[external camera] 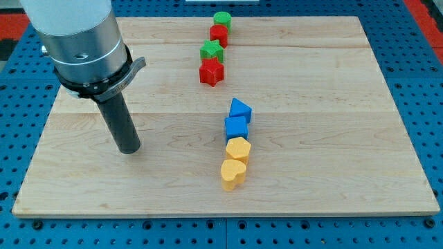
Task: Move the blue triangle to the right of the blue cube
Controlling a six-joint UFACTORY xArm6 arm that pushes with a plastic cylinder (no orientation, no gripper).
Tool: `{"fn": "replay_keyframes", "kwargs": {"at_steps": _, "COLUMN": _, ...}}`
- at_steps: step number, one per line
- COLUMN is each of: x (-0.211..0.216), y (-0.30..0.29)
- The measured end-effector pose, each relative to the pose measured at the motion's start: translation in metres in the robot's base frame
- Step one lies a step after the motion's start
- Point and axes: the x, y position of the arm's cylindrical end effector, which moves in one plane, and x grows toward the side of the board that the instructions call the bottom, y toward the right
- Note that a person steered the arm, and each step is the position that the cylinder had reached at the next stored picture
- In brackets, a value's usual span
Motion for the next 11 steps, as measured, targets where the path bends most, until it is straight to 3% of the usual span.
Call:
{"fn": "replay_keyframes", "kwargs": {"at_steps": 1, "x": 0.002, "y": -0.001}}
{"fn": "replay_keyframes", "kwargs": {"at_steps": 2, "x": -0.037, "y": 0.010}}
{"fn": "replay_keyframes", "kwargs": {"at_steps": 3, "x": -0.079, "y": 0.051}}
{"fn": "replay_keyframes", "kwargs": {"at_steps": 5, "x": -0.100, "y": 0.101}}
{"fn": "replay_keyframes", "kwargs": {"at_steps": 6, "x": -0.098, "y": 0.166}}
{"fn": "replay_keyframes", "kwargs": {"at_steps": 7, "x": -0.079, "y": 0.189}}
{"fn": "replay_keyframes", "kwargs": {"at_steps": 8, "x": -0.084, "y": 0.146}}
{"fn": "replay_keyframes", "kwargs": {"at_steps": 9, "x": -0.061, "y": 0.139}}
{"fn": "replay_keyframes", "kwargs": {"at_steps": 11, "x": -0.048, "y": 0.271}}
